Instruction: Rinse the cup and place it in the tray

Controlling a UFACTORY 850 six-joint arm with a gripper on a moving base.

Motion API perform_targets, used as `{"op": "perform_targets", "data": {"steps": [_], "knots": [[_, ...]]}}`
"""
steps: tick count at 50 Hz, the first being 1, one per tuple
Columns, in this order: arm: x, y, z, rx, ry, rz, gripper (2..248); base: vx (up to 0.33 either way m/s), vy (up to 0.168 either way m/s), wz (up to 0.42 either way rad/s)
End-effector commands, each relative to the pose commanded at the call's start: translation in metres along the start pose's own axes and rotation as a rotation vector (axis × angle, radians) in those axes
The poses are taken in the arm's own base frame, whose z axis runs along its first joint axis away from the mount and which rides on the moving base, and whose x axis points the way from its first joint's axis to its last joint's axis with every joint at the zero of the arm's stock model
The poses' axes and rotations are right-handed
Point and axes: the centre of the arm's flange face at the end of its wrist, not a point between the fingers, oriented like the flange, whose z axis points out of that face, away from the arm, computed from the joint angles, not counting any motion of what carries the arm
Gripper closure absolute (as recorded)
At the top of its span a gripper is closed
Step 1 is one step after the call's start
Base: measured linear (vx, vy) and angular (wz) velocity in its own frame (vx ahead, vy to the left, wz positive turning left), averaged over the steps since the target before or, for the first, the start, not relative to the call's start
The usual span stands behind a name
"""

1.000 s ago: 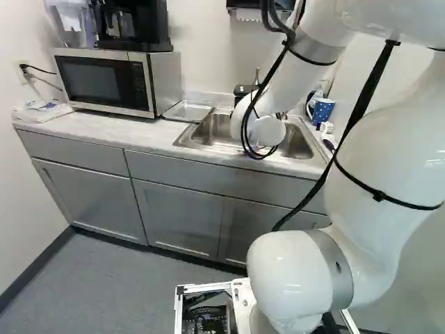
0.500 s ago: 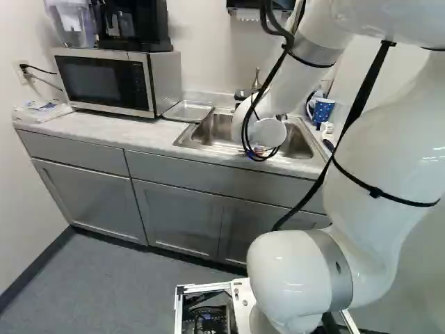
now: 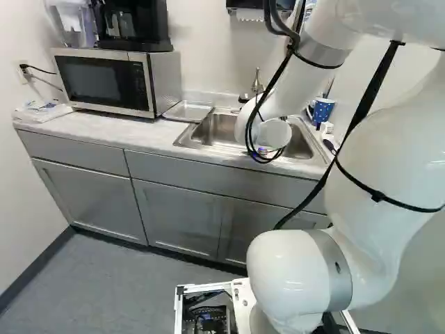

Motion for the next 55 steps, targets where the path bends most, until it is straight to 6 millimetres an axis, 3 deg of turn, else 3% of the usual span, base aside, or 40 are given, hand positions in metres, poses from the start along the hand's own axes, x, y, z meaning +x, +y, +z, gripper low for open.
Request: {"op": "perform_targets", "data": {"steps": [55], "knots": [[-0.005, 0.039, -0.015, -0.090, 0.005, 0.032, 130, 0.000, 0.000, 0.000]]}}
